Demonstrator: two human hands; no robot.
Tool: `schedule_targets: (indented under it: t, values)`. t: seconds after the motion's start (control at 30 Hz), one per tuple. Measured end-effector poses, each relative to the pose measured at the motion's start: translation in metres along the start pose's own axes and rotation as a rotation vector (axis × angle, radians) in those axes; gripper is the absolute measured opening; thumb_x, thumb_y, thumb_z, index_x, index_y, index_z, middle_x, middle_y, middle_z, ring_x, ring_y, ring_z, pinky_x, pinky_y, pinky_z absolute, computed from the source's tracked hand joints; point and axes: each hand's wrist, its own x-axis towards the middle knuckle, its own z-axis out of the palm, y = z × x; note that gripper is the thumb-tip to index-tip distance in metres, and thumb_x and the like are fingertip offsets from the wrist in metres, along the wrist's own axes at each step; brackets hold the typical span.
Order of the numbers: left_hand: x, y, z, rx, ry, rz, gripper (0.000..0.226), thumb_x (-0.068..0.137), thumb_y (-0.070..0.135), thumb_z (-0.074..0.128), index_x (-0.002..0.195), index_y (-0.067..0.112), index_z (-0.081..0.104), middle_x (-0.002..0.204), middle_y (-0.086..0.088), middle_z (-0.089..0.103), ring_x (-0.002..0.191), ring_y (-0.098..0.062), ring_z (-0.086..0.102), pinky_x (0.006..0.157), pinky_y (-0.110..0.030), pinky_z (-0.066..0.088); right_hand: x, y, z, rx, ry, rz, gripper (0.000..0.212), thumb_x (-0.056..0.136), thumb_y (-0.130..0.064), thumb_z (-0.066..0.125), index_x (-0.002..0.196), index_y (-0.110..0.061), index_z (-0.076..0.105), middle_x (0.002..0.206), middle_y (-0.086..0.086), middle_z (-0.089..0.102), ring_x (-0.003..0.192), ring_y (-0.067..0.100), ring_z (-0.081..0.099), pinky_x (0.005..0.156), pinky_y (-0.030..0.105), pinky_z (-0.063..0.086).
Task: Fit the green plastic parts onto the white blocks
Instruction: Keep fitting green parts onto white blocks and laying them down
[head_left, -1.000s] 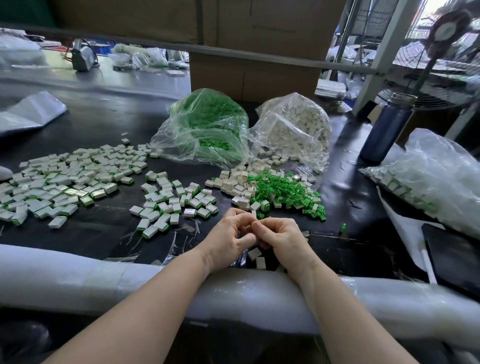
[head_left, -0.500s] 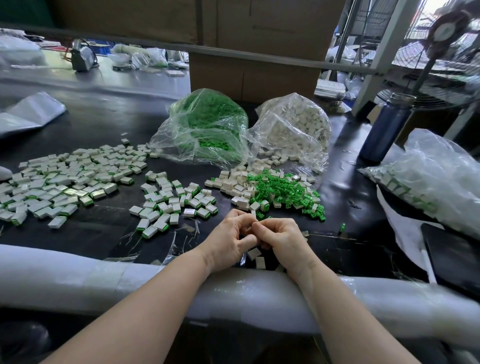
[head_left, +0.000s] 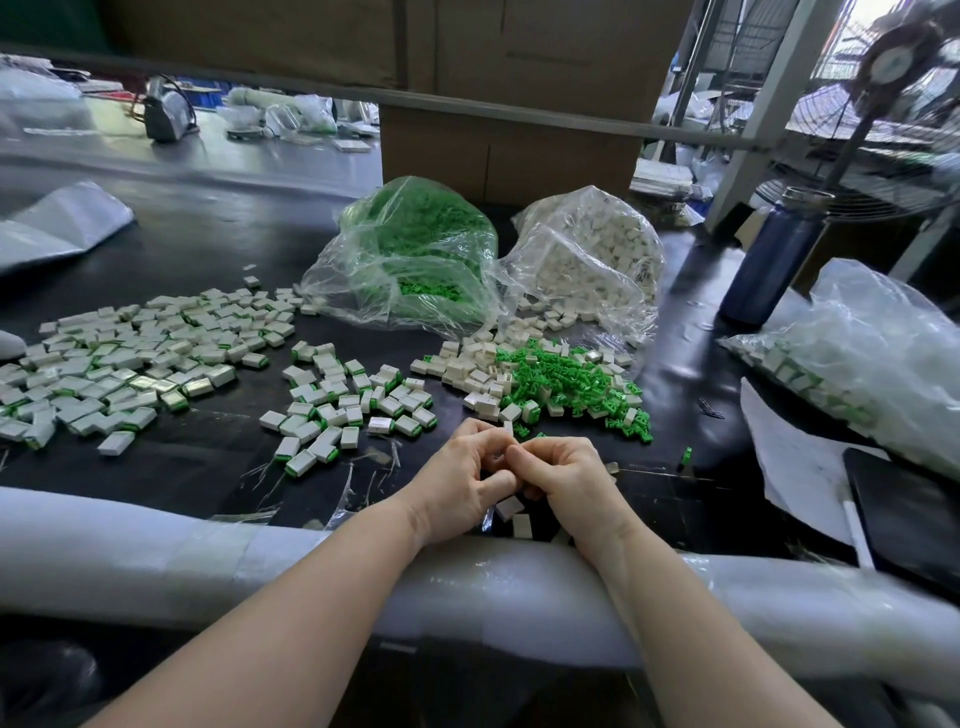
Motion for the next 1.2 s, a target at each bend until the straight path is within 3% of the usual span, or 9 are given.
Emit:
schedule_targets:
  t: [0.2, 0.33, 0.5, 0.67, 0.9, 1.03, 1.2]
  values:
    - [-0.0003, 0.0013, -0.0003, -0.002, -0.004, -0.001, 0.017, 0.084, 0.001, 0.056, 0.09, 0.016, 0.059, 0.104, -0.003, 0.042, 0.086, -0.014, 0.049, 0.082, -0.021, 0.045, -0.0005, -0.0003, -0.0006, -0.01, 0.003, 0.008, 0.023, 0.089, -0.009, 0.06, 0.069, -0.009, 0.071, 0.048, -0.006, 0.058, 0.044, 0.001, 0.046, 0.046, 0.013, 0.038]
    - [-0.0005, 0.0015, -0.0011, -0.015, 0.0, -0.001, 0.015, 0.085, -0.001, 0.053, 0.094, 0.009, 0.06, 0.107, -0.006, 0.043, 0.086, -0.011, 0.05, 0.08, -0.018, 0.045, -0.0007, 0.0003, 0.0006, 0.054, -0.005, 0.016, 0.021, 0.089, -0.011, 0.059, 0.074, -0.008, 0.072, 0.058, 0.007, 0.061, 0.053, 0.01, 0.05, 0.05, 0.02, 0.041]
    - [-0.0007, 0.001, -0.0008, -0.018, -0.008, 0.001, 0.015, 0.085, 0.001, 0.055, 0.09, 0.015, 0.058, 0.105, -0.004, 0.043, 0.085, -0.013, 0.05, 0.08, -0.02, 0.045, -0.0004, 0.0007, 0.0001, 0.038, -0.005, 0.018, 0.024, 0.088, -0.01, 0.06, 0.068, -0.013, 0.072, 0.056, 0.004, 0.058, 0.051, 0.008, 0.045, 0.05, 0.02, 0.037]
    - [-0.0005, -0.0001, -0.0003, -0.014, -0.014, 0.021, 0.022, 0.084, 0.0, 0.057, 0.084, 0.022, 0.057, 0.101, 0.0, 0.042, 0.081, -0.008, 0.048, 0.075, -0.009, 0.041, -0.0002, 0.0012, -0.0008, 0.005, 0.009, 0.022, 0.022, 0.088, -0.009, 0.061, 0.068, -0.009, 0.071, 0.056, 0.008, 0.054, 0.051, 0.01, 0.042, 0.05, 0.021, 0.034]
    - [-0.0003, -0.0016, -0.0001, -0.009, -0.008, 0.026, 0.025, 0.083, 0.0, 0.057, 0.083, 0.025, 0.056, 0.101, 0.0, 0.042, 0.084, -0.012, 0.049, 0.078, -0.014, 0.042, 0.0011, 0.0017, -0.0007, -0.021, 0.032, 0.016, 0.02, 0.088, -0.007, 0.06, 0.073, 0.004, 0.07, 0.053, 0.006, 0.05, 0.046, 0.006, 0.039, 0.047, 0.02, 0.032]
    - [0.0001, -0.0019, -0.0003, 0.001, -0.013, 0.013, 0.022, 0.083, 0.001, 0.057, 0.085, 0.023, 0.057, 0.103, -0.001, 0.043, 0.087, -0.014, 0.05, 0.085, -0.024, 0.045, 0.0008, 0.0017, -0.0008, 0.005, 0.027, 0.017, 0.02, 0.087, -0.006, 0.06, 0.072, 0.001, 0.07, 0.048, 0.0, 0.052, 0.044, 0.004, 0.041, 0.046, 0.017, 0.034]
    - [-0.0003, -0.0015, -0.0004, 0.017, 0.002, 0.032, 0.022, 0.084, 0.0, 0.055, 0.087, 0.021, 0.057, 0.104, -0.004, 0.043, 0.085, -0.009, 0.048, 0.078, -0.009, 0.04, -0.0005, 0.0001, -0.0003, 0.049, 0.001, 0.021, 0.019, 0.089, -0.005, 0.058, 0.075, -0.001, 0.07, 0.047, -0.005, 0.056, 0.045, 0.003, 0.045, 0.047, 0.015, 0.038]
